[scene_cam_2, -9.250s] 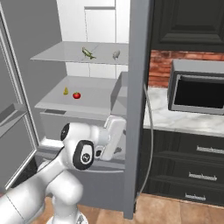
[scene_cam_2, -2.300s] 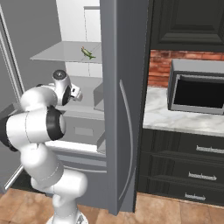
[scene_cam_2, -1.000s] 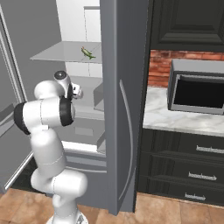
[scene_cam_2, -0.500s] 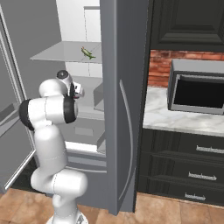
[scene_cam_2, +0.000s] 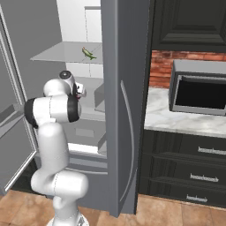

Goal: Gather the lemon wedge and tomato from the fridge and place them on a tray on the dining counter. Then gather the fishs from the fridge and place them on the other tray.

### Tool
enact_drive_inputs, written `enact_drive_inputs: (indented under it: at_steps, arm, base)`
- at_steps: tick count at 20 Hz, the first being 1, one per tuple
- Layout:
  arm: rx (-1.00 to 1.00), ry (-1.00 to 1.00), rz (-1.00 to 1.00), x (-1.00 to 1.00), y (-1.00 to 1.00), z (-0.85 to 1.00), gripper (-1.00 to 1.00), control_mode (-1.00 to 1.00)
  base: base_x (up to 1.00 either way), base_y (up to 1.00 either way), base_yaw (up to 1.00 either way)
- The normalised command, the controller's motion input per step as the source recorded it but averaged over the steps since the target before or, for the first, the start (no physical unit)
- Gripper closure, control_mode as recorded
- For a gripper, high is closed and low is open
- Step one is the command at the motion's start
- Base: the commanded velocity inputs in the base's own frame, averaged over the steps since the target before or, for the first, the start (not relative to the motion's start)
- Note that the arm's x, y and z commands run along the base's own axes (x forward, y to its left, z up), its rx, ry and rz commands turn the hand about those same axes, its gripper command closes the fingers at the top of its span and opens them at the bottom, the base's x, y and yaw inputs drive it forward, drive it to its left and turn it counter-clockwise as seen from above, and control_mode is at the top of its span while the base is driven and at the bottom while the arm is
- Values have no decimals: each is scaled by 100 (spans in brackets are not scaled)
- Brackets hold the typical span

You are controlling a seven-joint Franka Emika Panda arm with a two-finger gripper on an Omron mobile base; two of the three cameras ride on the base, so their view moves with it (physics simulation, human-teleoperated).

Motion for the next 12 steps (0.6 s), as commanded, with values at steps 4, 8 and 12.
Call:
enact_drive_inputs:
  at_steps: [4, 8, 12]
  arm:
    - [-2, 0, 2, 16, 2, -18, -100, -100]
    - [-2, 0, 2, 15, 1, -19, -100, -100]
    - [-2, 0, 2, 20, 6, -17, -100, -100]
  base:
    - [0, 0, 0]
    - [0, 0, 0]
    - [0, 0, 0]
